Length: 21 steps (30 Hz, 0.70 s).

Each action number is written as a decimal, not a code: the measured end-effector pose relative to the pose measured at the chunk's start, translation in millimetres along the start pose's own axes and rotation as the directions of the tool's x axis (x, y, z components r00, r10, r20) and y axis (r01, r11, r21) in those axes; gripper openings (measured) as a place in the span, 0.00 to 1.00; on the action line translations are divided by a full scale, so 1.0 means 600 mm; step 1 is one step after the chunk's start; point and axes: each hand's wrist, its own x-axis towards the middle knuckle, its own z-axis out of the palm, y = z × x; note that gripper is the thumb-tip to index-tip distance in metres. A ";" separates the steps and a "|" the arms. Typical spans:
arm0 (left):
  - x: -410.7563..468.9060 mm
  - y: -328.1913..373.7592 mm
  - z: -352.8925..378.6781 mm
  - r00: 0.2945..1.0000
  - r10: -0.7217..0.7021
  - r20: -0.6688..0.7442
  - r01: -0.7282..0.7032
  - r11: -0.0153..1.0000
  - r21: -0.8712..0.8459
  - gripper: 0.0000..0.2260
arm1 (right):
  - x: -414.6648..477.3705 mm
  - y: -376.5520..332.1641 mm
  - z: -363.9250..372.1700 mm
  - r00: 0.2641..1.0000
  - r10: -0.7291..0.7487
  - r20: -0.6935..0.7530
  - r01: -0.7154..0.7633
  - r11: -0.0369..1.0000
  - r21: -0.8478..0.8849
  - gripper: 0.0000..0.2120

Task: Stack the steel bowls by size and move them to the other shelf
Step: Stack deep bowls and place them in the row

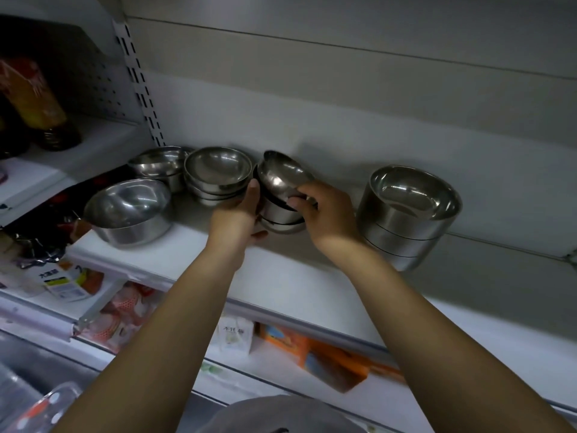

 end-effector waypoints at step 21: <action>0.043 0.084 -0.050 0.995 0.062 -0.077 -0.056 0.996 0.073 0.10 | -0.007 0.019 0.008 0.919 -0.066 -0.388 0.073 0.997 0.003 0.13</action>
